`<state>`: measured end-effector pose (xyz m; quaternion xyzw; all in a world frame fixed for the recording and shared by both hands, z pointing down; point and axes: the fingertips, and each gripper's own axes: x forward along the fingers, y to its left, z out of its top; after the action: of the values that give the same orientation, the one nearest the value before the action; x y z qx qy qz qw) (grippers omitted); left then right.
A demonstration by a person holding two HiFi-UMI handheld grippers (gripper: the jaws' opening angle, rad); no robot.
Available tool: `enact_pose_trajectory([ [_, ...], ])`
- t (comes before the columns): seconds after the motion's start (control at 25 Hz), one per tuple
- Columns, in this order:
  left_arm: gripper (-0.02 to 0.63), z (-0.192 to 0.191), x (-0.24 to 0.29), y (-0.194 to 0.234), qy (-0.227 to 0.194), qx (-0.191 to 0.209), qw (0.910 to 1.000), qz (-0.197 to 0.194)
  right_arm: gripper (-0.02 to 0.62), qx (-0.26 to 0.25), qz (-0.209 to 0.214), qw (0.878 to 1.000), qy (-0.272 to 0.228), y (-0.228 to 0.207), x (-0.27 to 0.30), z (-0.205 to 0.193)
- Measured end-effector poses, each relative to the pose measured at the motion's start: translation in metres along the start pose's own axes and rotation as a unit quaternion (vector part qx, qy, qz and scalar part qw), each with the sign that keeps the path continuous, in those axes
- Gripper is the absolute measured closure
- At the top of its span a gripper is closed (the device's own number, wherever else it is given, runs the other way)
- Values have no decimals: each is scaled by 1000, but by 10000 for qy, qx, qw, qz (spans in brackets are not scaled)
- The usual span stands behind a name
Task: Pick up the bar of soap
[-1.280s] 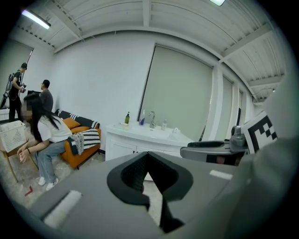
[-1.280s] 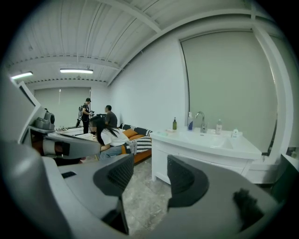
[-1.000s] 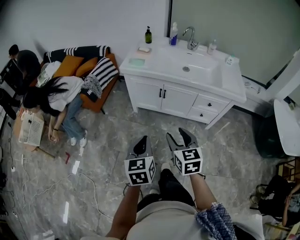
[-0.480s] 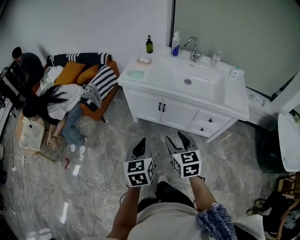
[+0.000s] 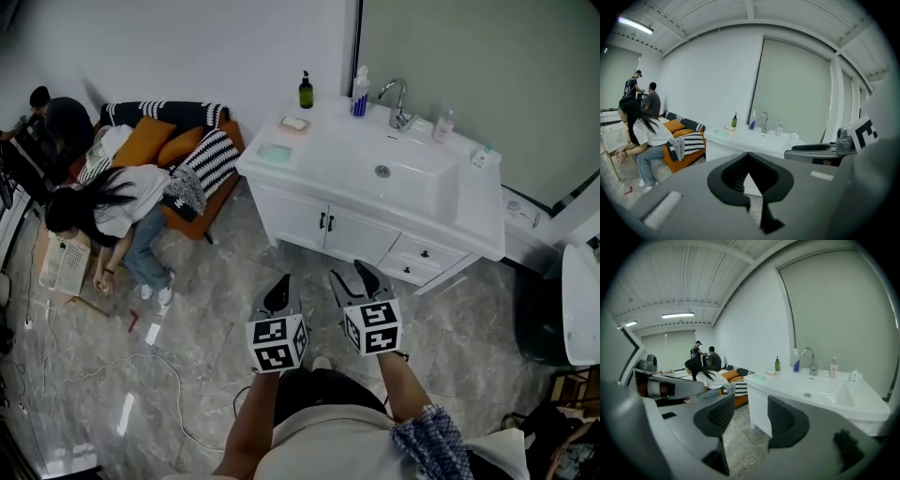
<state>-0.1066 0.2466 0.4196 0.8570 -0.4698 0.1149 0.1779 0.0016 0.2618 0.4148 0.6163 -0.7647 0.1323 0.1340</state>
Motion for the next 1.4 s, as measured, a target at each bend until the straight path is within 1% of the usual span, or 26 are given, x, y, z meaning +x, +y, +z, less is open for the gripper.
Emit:
enact_pose_trajectory([
  [0.16,597,5,6,3,-47,-5,10000,68,383,75,106,9999,-94,-2,6,6],
  [0.28,598,6,12,5,-62,1,9999,111,383,-77,132,9999,7,-4,12,4],
  [0.4,597,7,17,6,-45,11,9999,117,383,133,183,9997,71,-7,17,4],
  [0.52,597,13,23,8,-56,44,9999,112,383,109,197,9997,110,-11,25,8],
  [0.6,598,13,29,11,-14,143,9998,108,383,208,258,9994,132,-11,31,9],
  [0.72,598,14,41,19,53,195,9997,140,383,216,275,9993,131,-14,45,14],
  [0.88,598,19,58,27,128,240,9996,124,383,227,198,9994,168,-21,62,18],
  [1.16,598,40,84,55,62,297,9994,166,383,175,235,9995,129,-22,104,37],
  [1.4,597,48,114,67,143,259,9996,40,383,159,179,9994,264,-31,134,45],
])
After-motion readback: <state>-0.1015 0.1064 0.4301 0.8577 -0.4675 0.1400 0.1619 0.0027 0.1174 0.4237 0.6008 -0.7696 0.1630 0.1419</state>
